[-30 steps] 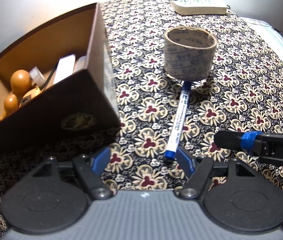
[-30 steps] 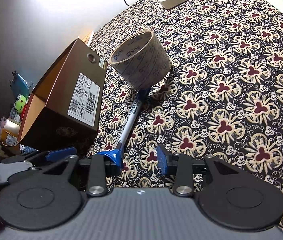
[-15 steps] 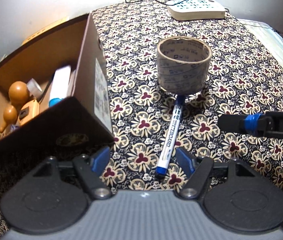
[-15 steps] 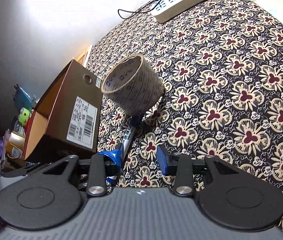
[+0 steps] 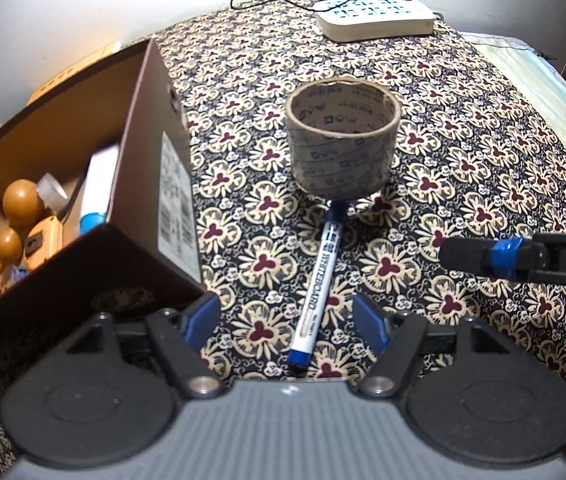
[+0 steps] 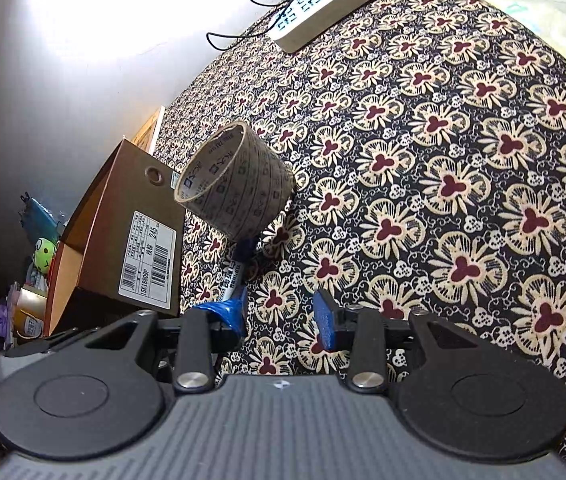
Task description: Organize rigid objects
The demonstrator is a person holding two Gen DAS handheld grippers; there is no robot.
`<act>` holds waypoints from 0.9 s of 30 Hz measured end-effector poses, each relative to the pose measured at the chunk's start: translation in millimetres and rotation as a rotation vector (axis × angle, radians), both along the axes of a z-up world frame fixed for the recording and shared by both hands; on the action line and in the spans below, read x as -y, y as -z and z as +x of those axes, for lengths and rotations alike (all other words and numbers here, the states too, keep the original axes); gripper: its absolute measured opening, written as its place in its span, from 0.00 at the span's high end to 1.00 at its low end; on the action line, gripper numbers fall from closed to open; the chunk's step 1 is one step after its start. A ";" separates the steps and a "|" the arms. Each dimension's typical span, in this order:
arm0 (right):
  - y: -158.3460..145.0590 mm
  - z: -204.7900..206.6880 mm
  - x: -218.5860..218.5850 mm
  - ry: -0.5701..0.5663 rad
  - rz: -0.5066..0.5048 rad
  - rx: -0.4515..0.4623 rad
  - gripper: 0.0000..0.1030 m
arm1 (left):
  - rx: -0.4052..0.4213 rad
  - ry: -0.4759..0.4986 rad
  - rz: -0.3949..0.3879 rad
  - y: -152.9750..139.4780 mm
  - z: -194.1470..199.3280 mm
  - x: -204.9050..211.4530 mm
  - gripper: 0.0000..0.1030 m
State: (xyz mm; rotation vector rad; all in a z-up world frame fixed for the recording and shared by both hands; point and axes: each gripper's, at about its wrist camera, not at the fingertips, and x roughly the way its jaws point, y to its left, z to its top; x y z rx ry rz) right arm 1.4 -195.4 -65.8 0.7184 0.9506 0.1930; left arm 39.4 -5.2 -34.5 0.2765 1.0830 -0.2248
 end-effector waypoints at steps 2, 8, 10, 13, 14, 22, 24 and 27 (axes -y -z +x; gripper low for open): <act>2.3 0.3 -1.3 -0.003 0.001 -0.008 0.81 | -0.005 0.004 0.003 1.4 0.5 1.5 0.30; 6.2 3.5 -0.8 0.006 0.005 -0.017 0.81 | -0.004 0.019 0.009 3.1 1.2 5.0 0.29; 7.8 4.5 0.3 0.012 0.008 -0.023 0.81 | -0.006 0.021 0.005 3.6 2.0 5.8 0.29; 10.8 4.8 2.3 0.021 0.018 -0.035 0.81 | -0.009 0.028 -0.008 3.6 3.7 6.9 0.29; 11.0 4.3 3.4 0.026 0.019 -0.037 0.81 | -0.009 0.033 -0.016 3.1 4.7 7.5 0.29; 3.0 15.8 16.7 0.068 -0.002 -0.021 0.81 | 0.019 0.067 -0.071 -6.2 19.6 17.0 0.28; -4.5 24.0 19.6 0.078 -0.012 -0.003 0.81 | 0.019 0.067 -0.063 -7.3 26.4 21.8 0.28; -19.5 41.0 22.9 0.087 -0.007 0.043 0.81 | 0.032 0.074 -0.070 -10.9 34.6 27.6 0.28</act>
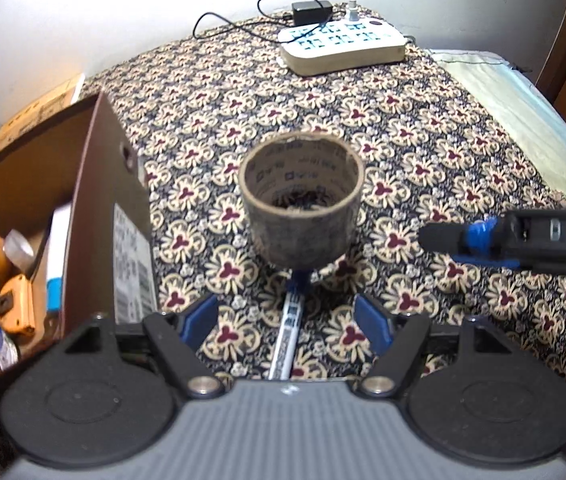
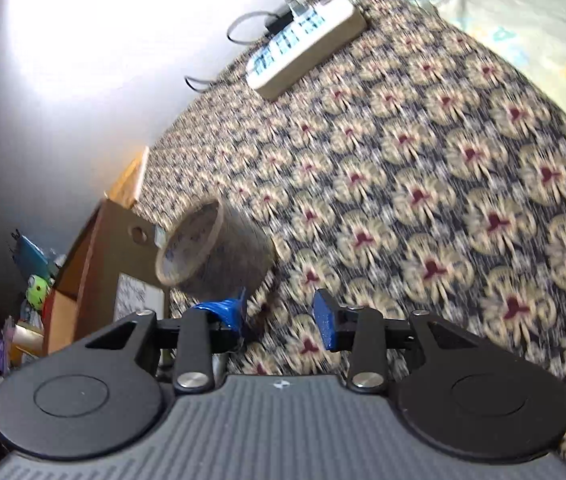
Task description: Organize rigid objects
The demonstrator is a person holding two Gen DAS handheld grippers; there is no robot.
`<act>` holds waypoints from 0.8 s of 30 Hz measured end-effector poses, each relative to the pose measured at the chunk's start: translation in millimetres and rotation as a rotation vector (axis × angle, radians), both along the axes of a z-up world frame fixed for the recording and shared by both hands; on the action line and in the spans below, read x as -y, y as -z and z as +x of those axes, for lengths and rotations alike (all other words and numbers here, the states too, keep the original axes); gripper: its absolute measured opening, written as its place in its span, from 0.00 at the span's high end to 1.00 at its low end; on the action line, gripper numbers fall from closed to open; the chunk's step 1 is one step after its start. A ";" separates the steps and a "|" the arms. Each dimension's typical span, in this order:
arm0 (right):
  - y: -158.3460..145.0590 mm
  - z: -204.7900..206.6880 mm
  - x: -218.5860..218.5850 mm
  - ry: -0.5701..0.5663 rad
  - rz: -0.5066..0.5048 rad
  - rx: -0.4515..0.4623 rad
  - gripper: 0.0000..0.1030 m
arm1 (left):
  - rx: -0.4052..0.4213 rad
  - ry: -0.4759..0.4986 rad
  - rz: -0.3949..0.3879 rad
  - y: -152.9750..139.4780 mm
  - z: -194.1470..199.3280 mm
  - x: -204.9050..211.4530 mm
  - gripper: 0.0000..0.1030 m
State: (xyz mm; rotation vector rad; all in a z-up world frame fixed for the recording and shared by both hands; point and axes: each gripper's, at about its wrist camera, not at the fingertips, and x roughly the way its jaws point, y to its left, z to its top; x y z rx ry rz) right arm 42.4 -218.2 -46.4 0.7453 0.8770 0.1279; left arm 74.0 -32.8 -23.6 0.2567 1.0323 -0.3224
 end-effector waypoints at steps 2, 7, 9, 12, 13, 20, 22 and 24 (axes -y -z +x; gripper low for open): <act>-9.7 13.7 0.4 0.001 0.006 0.028 0.80 | 0.009 0.005 -0.023 -3.6 3.8 0.9 0.28; -23.9 46.8 -11.9 -0.026 -0.024 0.069 0.80 | 0.026 -0.007 -0.045 -4.1 13.0 -0.9 0.28; -21.0 56.9 -21.5 -0.029 -0.067 0.059 0.80 | 0.027 -0.013 -0.043 -2.2 15.3 -2.5 0.28; -9.3 67.0 -32.9 -0.050 -0.103 0.034 0.80 | 0.029 -0.020 -0.063 -0.9 18.0 -6.8 0.28; -4.2 69.6 -35.4 -0.052 -0.103 0.022 0.80 | 0.033 -0.020 -0.068 -0.8 18.9 -7.9 0.28; 20.8 70.4 -42.8 -0.066 -0.107 -0.016 0.85 | 0.055 0.009 -0.059 5.3 27.5 -8.0 0.28; 23.8 63.3 -38.2 -0.056 -0.092 -0.010 0.88 | 0.054 0.020 -0.068 6.2 27.1 -7.8 0.28; 26.6 56.0 -32.6 -0.046 -0.063 -0.003 0.91 | 0.045 0.034 -0.089 6.7 25.5 -6.9 0.28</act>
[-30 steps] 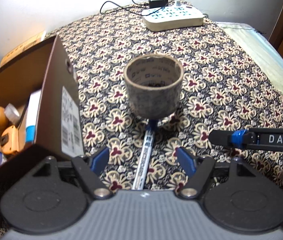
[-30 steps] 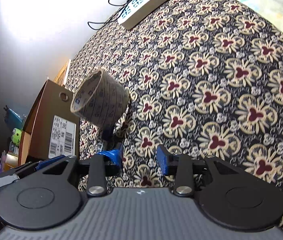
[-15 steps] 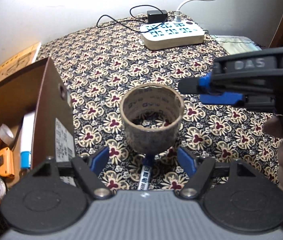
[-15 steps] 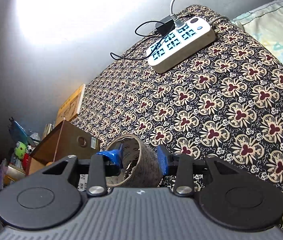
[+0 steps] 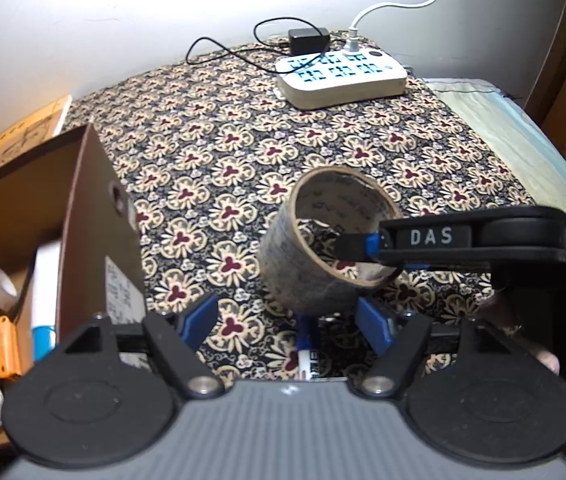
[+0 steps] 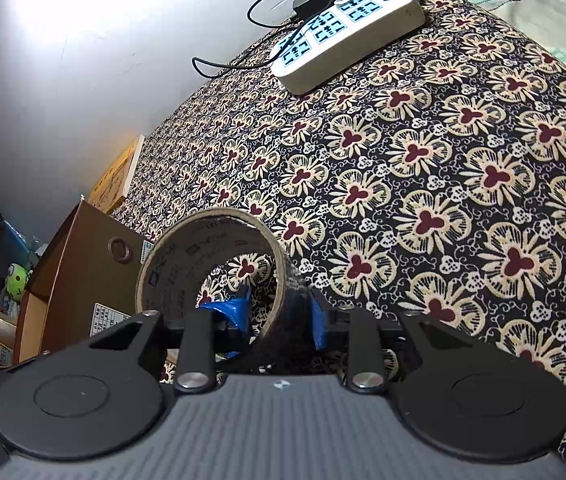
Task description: Organize rigid objects
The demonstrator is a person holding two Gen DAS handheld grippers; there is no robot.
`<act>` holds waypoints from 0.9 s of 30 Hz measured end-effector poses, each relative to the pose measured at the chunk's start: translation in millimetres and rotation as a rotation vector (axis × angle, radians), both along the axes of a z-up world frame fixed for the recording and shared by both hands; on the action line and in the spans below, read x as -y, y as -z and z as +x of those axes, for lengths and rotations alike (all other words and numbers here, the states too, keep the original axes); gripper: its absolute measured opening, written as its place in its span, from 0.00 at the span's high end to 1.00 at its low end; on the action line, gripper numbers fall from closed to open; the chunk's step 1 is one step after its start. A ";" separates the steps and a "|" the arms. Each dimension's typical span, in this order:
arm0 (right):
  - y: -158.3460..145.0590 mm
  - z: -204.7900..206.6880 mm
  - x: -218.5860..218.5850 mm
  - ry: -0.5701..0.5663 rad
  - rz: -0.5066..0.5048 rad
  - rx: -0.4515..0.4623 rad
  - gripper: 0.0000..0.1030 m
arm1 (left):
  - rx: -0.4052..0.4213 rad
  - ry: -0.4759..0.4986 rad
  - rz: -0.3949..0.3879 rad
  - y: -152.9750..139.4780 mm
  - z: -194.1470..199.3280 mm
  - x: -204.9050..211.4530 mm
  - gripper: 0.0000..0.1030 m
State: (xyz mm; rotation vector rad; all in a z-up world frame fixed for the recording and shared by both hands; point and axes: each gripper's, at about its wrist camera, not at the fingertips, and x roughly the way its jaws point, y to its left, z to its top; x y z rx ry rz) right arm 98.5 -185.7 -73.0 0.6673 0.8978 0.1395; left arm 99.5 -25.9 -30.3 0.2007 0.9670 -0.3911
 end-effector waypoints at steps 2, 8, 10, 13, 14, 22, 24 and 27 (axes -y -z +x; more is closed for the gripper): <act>-0.1 -8.4 5.9 0.014 0.022 0.015 0.93 | -0.021 0.022 -0.048 -1.6 -2.2 -0.1 0.28; -7.8 -29.6 24.4 0.045 0.064 0.085 0.98 | -0.013 0.080 -0.136 -15.2 -13.3 4.7 0.27; -7.9 -30.3 23.4 0.046 0.019 0.080 0.98 | 0.000 0.094 -0.122 -16.5 -12.7 9.1 0.27; 1.3 -26.1 26.1 0.062 -0.014 0.052 0.98 | 0.006 0.091 -0.128 -20.9 -9.1 6.9 0.27; 4.2 -27.9 28.1 0.066 0.008 0.044 0.98 | 0.006 0.087 -0.145 -23.8 -7.7 3.7 0.27; 9.9 -34.6 29.0 0.063 0.030 0.043 0.94 | 0.030 0.052 -0.139 -31.0 8.8 8.6 0.27; 11.8 -33.8 30.2 0.067 0.037 0.039 0.92 | 0.031 0.065 -0.138 -29.5 9.5 12.8 0.27; 15.4 -33.0 34.1 0.077 0.075 0.030 0.90 | 0.002 0.094 -0.155 -25.6 9.1 16.9 0.27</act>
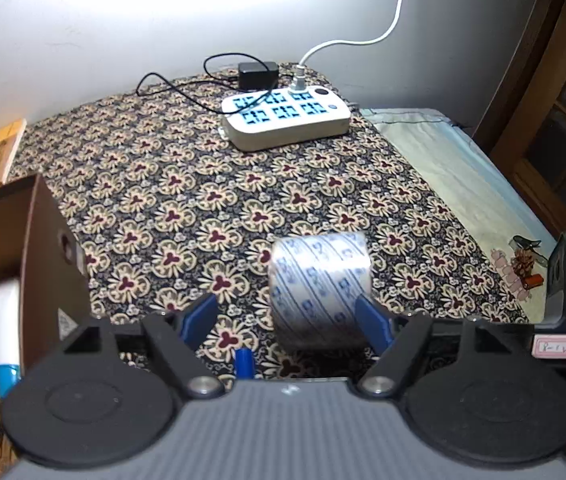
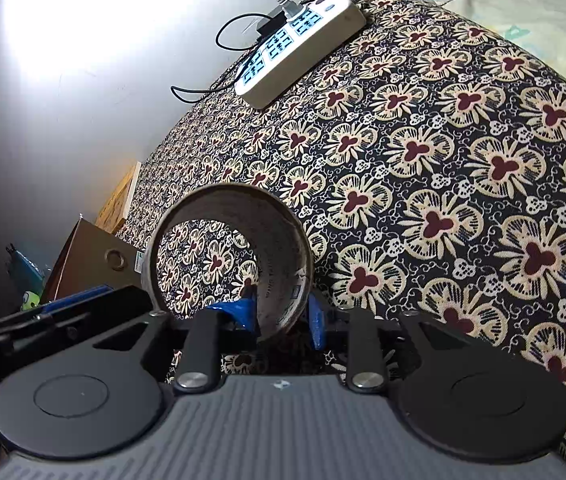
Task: Organize rigid objects
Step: 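Close the left gripper around the tape roll and lift it, then carry the tape roll over the cardboard box and lower it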
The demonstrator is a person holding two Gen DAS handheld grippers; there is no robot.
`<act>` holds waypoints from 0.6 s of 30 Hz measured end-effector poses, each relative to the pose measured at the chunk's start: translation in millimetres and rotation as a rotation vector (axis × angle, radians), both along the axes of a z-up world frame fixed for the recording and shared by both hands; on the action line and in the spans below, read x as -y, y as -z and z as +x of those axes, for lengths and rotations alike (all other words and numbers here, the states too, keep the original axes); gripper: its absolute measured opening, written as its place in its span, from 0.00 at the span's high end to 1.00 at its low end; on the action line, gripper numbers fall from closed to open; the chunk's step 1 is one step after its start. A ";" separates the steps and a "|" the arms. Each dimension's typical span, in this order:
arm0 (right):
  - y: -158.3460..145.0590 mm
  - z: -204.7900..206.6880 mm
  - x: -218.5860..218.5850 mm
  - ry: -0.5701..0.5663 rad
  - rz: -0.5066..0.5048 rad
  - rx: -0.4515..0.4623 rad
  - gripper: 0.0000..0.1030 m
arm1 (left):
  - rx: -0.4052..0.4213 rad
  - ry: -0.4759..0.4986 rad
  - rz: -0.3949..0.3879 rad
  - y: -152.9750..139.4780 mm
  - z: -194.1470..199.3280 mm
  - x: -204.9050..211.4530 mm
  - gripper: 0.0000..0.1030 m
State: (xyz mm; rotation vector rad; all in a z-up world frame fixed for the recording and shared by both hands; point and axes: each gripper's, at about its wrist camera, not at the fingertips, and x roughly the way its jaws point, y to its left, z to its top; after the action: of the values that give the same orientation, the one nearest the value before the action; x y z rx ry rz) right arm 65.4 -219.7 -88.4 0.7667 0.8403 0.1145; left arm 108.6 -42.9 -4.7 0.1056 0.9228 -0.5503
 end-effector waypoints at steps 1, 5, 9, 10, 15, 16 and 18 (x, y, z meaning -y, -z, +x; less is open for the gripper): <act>0.6 0.6 0.8 -0.001 0.002 0.002 0.91 | -0.006 0.009 -0.008 0.7 -0.8 1.1 0.27; -0.2 1.0 -0.9 -0.023 -0.031 0.024 0.92 | -0.001 0.013 -0.004 2.1 4.3 4.6 0.26; -1.0 2.8 -1.9 -0.030 -0.041 0.034 0.91 | 0.013 0.023 0.013 0.8 8.5 8.5 0.21; -1.8 2.7 -3.2 -0.037 -0.051 0.040 0.89 | 0.025 0.019 0.027 1.0 9.2 10.1 0.16; -5.7 1.6 -17.0 -0.112 -0.161 0.090 0.89 | 0.042 0.032 0.042 6.8 17.6 14.8 0.12; -5.3 0.9 -15.9 -0.107 -0.160 0.094 0.90 | 0.031 0.030 0.044 10.2 19.5 16.0 0.12; -2.7 2.0 -10.7 -0.078 -0.117 0.088 0.91 | -0.009 0.026 0.024 17.0 22.4 14.8 0.20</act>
State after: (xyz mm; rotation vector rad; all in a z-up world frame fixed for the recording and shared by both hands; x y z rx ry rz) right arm 67.4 -209.1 -85.7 0.6150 0.7866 0.1653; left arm 131.0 -57.7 -21.8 0.1372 0.9380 -0.5645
